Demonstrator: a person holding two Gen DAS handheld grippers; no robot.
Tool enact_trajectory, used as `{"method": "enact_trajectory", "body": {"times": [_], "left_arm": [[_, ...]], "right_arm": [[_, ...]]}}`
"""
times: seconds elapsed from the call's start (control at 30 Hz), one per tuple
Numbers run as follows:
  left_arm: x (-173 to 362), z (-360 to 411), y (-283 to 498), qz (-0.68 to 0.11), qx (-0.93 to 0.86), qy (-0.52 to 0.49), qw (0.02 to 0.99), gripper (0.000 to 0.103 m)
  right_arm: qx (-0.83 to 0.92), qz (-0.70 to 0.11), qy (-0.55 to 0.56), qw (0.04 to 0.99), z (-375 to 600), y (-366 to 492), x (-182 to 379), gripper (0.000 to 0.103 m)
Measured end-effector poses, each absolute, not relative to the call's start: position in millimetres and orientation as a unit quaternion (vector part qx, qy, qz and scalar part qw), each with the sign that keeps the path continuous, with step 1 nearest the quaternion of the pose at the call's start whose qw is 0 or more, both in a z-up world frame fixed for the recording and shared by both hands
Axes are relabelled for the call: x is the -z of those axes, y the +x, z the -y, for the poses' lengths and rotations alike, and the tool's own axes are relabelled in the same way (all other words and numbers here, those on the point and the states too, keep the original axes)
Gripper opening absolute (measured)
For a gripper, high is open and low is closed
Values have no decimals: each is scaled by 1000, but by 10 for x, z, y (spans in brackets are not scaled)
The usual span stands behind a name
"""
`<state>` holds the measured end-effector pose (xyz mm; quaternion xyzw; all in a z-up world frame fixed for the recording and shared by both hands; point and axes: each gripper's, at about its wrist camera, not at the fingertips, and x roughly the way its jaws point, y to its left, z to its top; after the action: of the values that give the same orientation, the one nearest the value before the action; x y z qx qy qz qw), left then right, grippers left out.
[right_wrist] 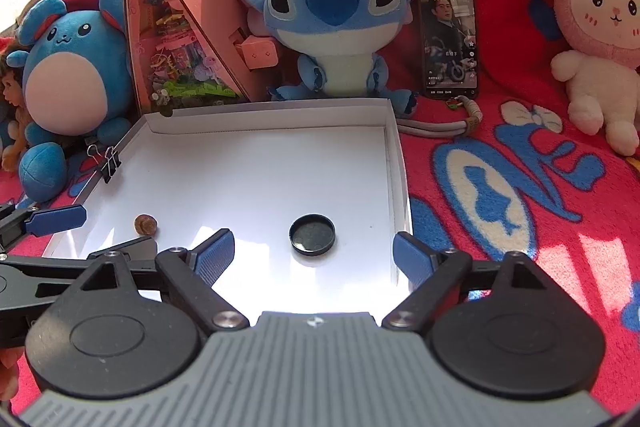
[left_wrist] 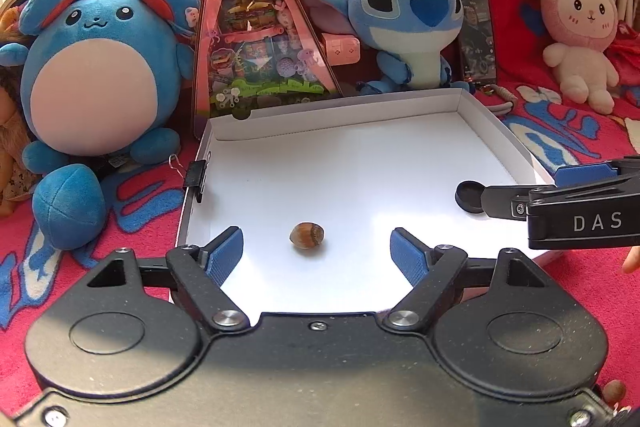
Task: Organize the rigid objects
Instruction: 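Open the left gripper to drop the acorn while the right gripper releases the lid, then lift both grippers out of the tray and move back toward the blanket objects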
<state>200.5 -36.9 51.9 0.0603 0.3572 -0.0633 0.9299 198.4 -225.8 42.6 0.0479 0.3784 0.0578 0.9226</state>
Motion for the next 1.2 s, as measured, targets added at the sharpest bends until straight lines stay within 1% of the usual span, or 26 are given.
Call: {"method": "enact_trajectory", "body": {"times": [0.37, 0.77, 1.2], "left_arm": [[-596, 255, 1650, -347, 75, 49, 933, 80], [-658, 137, 1200, -335, 88, 38, 937, 81], [-575, 115, 830, -349, 104, 32, 931, 82]], "right_arm": [[-71, -354, 49, 931, 2316, 1647, -505, 96], [-92, -324, 29, 941, 2306, 1241, -607, 103], [-100, -304, 3, 948, 2276, 861, -595, 103]]}}
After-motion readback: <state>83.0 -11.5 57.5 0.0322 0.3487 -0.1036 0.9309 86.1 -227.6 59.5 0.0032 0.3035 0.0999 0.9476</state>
